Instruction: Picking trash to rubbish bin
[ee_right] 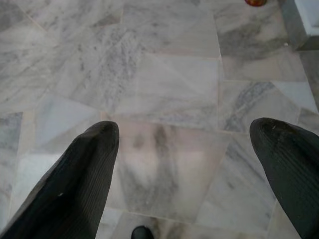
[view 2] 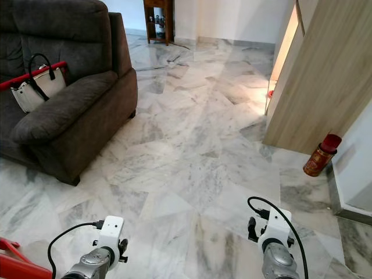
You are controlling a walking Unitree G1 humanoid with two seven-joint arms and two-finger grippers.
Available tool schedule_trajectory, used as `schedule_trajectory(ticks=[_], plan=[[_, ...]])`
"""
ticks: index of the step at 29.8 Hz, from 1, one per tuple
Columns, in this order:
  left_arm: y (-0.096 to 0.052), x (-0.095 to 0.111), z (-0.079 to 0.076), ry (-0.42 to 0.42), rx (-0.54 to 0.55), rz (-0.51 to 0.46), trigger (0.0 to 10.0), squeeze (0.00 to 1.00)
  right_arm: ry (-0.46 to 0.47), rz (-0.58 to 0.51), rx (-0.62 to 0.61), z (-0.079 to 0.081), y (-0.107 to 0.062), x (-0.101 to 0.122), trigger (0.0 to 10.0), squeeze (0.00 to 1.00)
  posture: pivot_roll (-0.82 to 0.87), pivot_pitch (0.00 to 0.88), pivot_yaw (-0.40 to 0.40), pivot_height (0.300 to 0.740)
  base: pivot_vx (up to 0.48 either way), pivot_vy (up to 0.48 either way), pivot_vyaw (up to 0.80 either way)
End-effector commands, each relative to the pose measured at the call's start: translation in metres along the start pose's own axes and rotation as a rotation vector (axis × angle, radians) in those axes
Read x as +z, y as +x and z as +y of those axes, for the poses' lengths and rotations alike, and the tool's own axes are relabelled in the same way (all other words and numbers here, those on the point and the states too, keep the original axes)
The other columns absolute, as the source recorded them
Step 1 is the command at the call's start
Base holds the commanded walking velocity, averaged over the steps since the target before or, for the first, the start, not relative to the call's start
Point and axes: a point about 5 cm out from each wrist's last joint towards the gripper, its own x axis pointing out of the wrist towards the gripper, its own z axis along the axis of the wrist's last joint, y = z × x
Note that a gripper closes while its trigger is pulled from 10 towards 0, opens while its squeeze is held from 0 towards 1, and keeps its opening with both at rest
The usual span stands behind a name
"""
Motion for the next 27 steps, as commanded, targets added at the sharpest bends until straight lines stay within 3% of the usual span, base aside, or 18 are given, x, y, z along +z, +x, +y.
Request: schedule_trajectory(ticks=[1, 4, 6, 13, 16, 18, 23, 26, 27], plan=[[0.0, -0.003, 0.0, 0.004, 0.007, 0.02, 10.0, 0.0, 0.012, -0.002, -0.008, -0.003, 0.001, 0.002, 10.0, 0.0, -0.25, 0.0, -0.005, 0.74, 0.0, 0.0, 0.0], [0.0, -0.004, 0.0, 0.004, 0.008, 0.022, 10.0, 0.0, 0.013, -0.002, -0.008, -0.003, 0.001, 0.002, 10.0, 0.0, -0.25, 0.0, -0.005, 0.74, 0.0, 0.0, 0.0], [-0.001, -0.006, 0.005, -0.013, 0.036, 0.019, 10.0, 0.0, -0.032, -0.022, 0.036, 0.009, 0.005, 0.015, 10.0, 0.0, -0.23, 0.0, -0.044, 0.74, 0.0, 0.0, 0.0], [-0.003, -0.014, 0.012, -0.061, 0.079, 0.032, 10.0, 0.0, -0.11, -0.071, 0.103, 0.033, 0.011, 0.041, 10.0, 0.0, -0.21, 0.0, -0.063, 0.74, 0.0, 0.0, 0.0], [-0.003, -0.013, 0.012, -0.064, 0.082, 0.028, 10.0, 0.0, -0.249, -0.084, 0.159, 0.048, 0.012, 0.048, 10.0, 0.0, -0.21, 0.0, -0.062, 0.74, 0.0, 0.0, 0.0], [-0.002, -0.011, 0.009, -0.061, 0.071, 0.018, 10.0, 0.0, -0.271, -0.084, 0.189, 0.052, 0.011, 0.047, 10.0, 0.0, -0.21, 0.0, -0.058, 0.74, 0.0, 0.0, 0.0], [-0.001, -0.003, 0.004, -0.058, 0.056, -0.006, 10.0, 0.0, -0.268, -0.083, 0.181, 0.049, 0.011, 0.048, 10.0, 0.0, -0.23, 0.0, -0.057, 0.74, 0.0, 0.0, 0.0], [0.0, 0.0, 0.002, -0.053, 0.05, -0.012, 10.0, 0.0, -0.265, -0.07, 0.154, 0.041, 0.011, 0.045, 10.0, 0.0, -0.23, 0.0, -0.063, 0.74, 0.0, 0.0, 0.0], [0.0, 0.0, 0.0, -0.05, 0.042, -0.015, 10.0, 0.0, -0.254, -0.047, 0.113, 0.029, 0.011, 0.039, 10.0, 0.0, -0.23, 0.0, -0.067, 0.74, 0.0, 0.0, 0.0]])
